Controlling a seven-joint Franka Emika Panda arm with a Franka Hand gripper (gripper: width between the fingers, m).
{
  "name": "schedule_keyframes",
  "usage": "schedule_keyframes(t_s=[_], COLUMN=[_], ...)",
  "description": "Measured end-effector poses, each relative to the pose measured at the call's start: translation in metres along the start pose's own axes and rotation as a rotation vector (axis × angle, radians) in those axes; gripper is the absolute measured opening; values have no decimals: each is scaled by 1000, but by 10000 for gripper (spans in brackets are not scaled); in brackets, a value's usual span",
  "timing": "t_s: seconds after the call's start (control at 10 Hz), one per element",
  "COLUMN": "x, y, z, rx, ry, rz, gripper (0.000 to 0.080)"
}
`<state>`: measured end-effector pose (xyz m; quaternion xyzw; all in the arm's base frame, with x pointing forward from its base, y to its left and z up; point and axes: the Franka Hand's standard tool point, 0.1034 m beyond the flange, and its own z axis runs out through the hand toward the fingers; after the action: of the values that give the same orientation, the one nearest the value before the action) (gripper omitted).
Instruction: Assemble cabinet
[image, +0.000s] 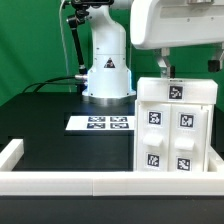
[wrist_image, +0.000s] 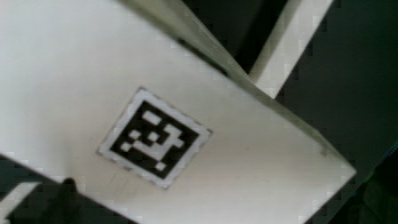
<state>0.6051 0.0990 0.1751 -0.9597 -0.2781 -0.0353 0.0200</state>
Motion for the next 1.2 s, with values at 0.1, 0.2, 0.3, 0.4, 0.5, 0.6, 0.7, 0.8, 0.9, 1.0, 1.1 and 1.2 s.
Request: schedule_keyframes(t_s=[0.1, 0.2, 0.3, 0.4, 0.5, 0.6, 0.7, 0.8, 0.9, 1.0, 1.1, 1.2], x=[-2, -3, -4, -5, -6, -7, -9, -10, -12, -13, -13, -14], y=[3, 5, 5, 7, 9, 10, 12, 13, 13, 12, 13, 13], z=[1, 2, 2, 3, 3, 5, 8, 11, 17, 20, 21, 21], rx=[-6, -8, -11, -12, -17, -17, -20, -22, -18, -14, -13, -13], ry=[0, -4, -6, -11, -18, -22, -31, -36, -41, -45, -46, -46], rz=[-161, -270, -342, -446, -551, -587, -694, -758, -750, -749, -748, -743], gripper=[797, 797, 797, 797, 797, 797, 797, 797, 797, 797, 797, 670])
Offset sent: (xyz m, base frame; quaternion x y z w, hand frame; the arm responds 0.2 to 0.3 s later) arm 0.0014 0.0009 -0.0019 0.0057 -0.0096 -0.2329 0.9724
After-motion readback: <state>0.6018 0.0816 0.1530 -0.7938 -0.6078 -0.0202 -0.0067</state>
